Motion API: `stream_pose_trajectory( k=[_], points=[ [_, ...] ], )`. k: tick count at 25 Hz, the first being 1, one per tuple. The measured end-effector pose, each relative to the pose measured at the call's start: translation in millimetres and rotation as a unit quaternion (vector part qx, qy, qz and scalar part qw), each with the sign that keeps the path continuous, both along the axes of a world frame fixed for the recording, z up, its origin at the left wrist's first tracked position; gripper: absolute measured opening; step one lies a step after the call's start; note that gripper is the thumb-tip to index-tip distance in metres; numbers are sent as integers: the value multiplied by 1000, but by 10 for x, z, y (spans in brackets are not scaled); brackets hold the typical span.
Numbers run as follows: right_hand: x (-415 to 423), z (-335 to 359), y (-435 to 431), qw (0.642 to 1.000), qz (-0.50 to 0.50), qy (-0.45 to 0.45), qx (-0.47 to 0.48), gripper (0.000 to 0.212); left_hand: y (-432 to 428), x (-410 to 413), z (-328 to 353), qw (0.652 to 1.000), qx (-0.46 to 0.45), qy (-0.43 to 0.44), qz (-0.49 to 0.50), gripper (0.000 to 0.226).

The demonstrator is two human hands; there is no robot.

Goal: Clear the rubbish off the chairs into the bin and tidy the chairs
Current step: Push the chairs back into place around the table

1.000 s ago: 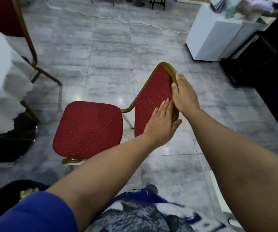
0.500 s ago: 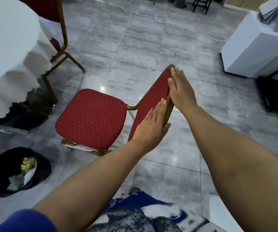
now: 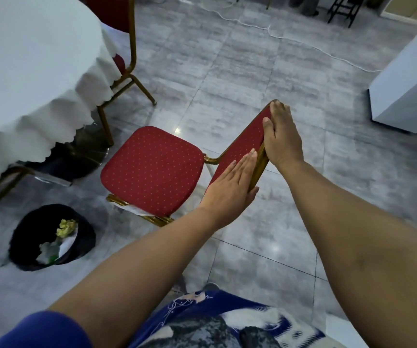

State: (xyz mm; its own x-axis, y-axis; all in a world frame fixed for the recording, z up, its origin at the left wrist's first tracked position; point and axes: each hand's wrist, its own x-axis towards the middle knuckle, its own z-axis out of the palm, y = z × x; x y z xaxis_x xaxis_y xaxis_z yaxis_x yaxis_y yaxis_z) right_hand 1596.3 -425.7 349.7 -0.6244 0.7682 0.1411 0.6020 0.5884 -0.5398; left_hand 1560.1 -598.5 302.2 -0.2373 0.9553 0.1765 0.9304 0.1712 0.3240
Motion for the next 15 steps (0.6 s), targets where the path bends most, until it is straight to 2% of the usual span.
stream_pose_trajectory(
  k=[7,11,15],
  points=[
    [-797,-53,-160,1000,19,13,-6,51,-199,-746,60,999,-26,28,32,68],
    [-1379,-29,-336,1000,28,2,-7,61,-376,-1318,82,998,-28,25,44,67],
    [-1904,2,-514,999,40,-9,-17,56,-576,-1834,93,997,-41,26,52,65]
  ],
)
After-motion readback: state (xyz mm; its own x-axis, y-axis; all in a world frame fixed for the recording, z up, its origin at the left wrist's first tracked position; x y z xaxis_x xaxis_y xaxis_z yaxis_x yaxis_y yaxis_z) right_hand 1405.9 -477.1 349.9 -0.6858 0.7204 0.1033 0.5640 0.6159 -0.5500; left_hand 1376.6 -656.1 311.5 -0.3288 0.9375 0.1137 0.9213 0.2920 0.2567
